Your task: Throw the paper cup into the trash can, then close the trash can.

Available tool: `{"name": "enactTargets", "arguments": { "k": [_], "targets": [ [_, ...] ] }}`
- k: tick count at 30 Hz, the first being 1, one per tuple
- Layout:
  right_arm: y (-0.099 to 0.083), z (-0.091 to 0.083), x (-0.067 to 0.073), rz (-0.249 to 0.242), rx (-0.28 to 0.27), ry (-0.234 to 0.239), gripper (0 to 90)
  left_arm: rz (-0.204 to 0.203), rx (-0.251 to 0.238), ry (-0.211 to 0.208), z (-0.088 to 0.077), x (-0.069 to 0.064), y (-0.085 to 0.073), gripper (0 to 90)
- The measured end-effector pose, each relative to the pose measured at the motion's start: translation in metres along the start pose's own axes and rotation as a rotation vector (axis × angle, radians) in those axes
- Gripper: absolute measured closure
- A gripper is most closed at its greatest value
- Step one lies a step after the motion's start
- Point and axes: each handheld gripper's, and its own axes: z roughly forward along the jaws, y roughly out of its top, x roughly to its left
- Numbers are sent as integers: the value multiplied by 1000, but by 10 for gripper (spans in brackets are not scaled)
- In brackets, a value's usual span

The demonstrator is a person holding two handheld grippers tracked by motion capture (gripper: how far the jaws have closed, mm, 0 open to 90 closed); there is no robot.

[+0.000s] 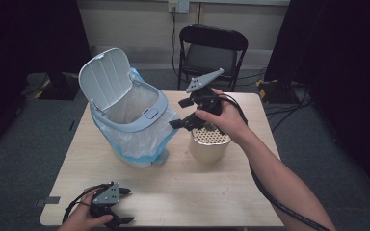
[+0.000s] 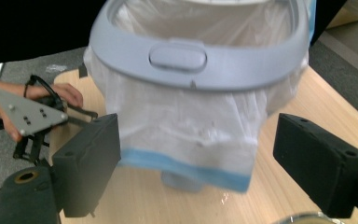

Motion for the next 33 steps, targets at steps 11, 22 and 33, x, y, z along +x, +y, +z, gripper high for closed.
{"name": "enactTargets", "arguments": {
  "k": [11, 22, 33],
  "targets": [
    [-37, -10, 3, -1, 25, -13, 144, -5, -7, -1, 1, 0, 0, 80],
    [-68, -8, 7, 17, 45, -14, 144, -3, 1, 2, 0, 0, 0, 80],
    [-94, -6, 13, 23, 41, -31, 144, -5, -1, 0, 0, 0, 0, 80]
  ]
}}
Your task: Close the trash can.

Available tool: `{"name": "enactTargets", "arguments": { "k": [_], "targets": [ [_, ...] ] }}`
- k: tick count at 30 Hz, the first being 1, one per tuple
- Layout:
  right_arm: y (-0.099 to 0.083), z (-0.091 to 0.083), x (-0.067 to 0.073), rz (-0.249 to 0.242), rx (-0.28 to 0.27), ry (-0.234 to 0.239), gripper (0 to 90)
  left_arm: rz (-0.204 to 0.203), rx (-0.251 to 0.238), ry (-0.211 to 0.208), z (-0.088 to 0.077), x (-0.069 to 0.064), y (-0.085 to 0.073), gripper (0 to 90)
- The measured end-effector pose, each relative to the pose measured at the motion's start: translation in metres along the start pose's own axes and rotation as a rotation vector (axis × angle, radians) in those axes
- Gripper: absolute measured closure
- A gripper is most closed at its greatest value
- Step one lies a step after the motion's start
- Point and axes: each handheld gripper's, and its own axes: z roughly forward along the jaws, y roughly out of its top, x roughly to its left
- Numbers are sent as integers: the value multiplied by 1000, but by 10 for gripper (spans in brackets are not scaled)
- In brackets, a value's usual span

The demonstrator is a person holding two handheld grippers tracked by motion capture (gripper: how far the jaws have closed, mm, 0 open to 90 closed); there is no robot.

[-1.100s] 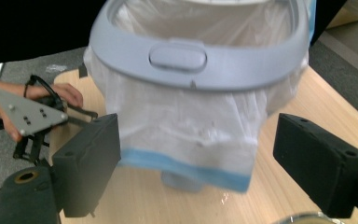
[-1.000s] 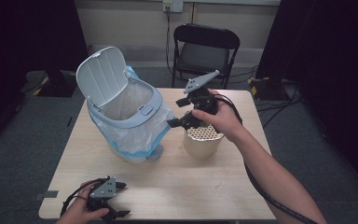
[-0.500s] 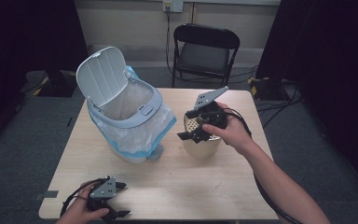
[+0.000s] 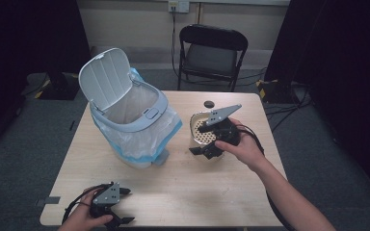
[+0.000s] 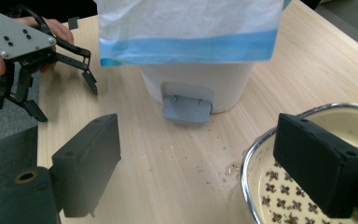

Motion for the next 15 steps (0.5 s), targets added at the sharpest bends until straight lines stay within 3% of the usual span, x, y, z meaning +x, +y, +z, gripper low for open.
{"name": "enactTargets", "arguments": {
  "k": [6, 15],
  "targets": [
    [-13, 2, 1, 20, -14, 2, 144, 0, 0, 1, 0, 0, 0, 80],
    [-34, 4, 9, 12, 0, -9, 144, 1, 1, 3, 0, 0, 0, 79]
  ]
}}
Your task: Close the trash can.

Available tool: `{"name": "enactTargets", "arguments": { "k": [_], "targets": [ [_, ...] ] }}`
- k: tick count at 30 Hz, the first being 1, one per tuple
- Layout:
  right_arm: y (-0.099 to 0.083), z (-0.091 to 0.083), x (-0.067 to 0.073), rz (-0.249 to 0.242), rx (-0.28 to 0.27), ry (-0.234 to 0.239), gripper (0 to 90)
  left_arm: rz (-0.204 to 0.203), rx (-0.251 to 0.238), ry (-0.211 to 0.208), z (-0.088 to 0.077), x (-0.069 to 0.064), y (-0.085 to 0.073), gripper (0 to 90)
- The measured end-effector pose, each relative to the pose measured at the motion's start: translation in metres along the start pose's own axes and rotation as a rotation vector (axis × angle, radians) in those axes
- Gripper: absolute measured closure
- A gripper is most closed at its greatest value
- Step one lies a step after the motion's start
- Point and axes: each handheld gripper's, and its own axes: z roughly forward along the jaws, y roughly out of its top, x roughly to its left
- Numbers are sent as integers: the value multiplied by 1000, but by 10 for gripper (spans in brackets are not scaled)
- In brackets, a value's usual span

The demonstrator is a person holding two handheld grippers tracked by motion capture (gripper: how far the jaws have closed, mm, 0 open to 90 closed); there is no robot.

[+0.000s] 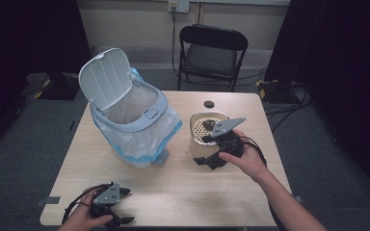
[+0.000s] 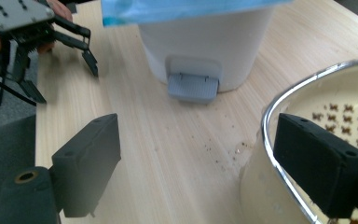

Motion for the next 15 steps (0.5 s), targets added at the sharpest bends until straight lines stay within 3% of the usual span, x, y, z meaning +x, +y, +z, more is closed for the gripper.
{"name": "enactTargets", "arguments": {
  "k": [15],
  "targets": [
    [-44, 15, 3, 38, 6, 6, 144, -1, -1, -1, 0, 0, 0, 79]
  ]
}}
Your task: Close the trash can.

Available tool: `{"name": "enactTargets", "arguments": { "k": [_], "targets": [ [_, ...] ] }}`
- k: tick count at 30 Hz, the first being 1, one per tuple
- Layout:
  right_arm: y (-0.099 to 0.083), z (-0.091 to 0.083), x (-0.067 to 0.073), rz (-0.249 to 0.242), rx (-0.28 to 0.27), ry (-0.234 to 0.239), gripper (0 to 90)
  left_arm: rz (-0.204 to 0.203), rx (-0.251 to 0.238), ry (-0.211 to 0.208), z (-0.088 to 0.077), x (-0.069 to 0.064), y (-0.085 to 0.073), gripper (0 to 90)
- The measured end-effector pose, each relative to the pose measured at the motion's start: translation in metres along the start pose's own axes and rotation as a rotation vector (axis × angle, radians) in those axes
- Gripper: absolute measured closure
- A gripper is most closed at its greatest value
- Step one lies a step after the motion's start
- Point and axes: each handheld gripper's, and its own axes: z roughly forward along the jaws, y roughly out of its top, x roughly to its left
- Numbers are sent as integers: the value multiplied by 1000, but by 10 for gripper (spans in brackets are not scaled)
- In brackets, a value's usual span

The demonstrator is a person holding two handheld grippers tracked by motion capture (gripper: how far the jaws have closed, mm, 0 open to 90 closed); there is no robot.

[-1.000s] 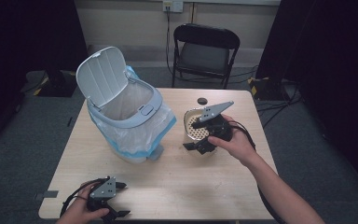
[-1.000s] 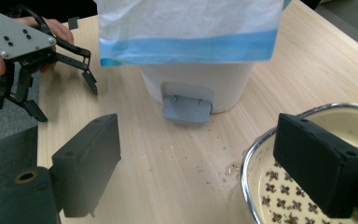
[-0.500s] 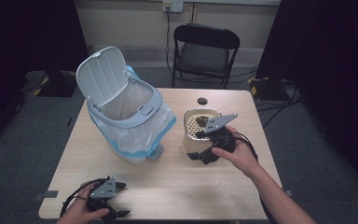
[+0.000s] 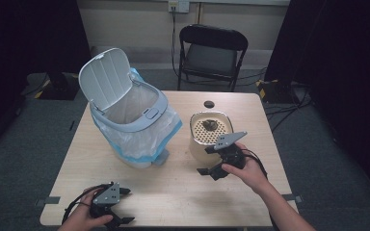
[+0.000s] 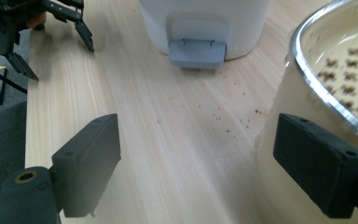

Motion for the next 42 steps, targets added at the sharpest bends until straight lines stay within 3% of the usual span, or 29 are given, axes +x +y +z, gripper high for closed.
{"name": "enactTargets", "arguments": {
  "k": [11, 26, 42],
  "targets": [
    [-31, 25, 11, -6, 50, 9, 144, 2, 2, 1, 0, 0, 0, 79],
    [-59, 49, 15, -19, 63, 4, 144, 0, 1, 0, 0, 0, 0, 79],
    [-72, 61, 18, -46, 60, 11, 140, 1, 3, 3, 0, 0, 0, 78]
  ]
}}
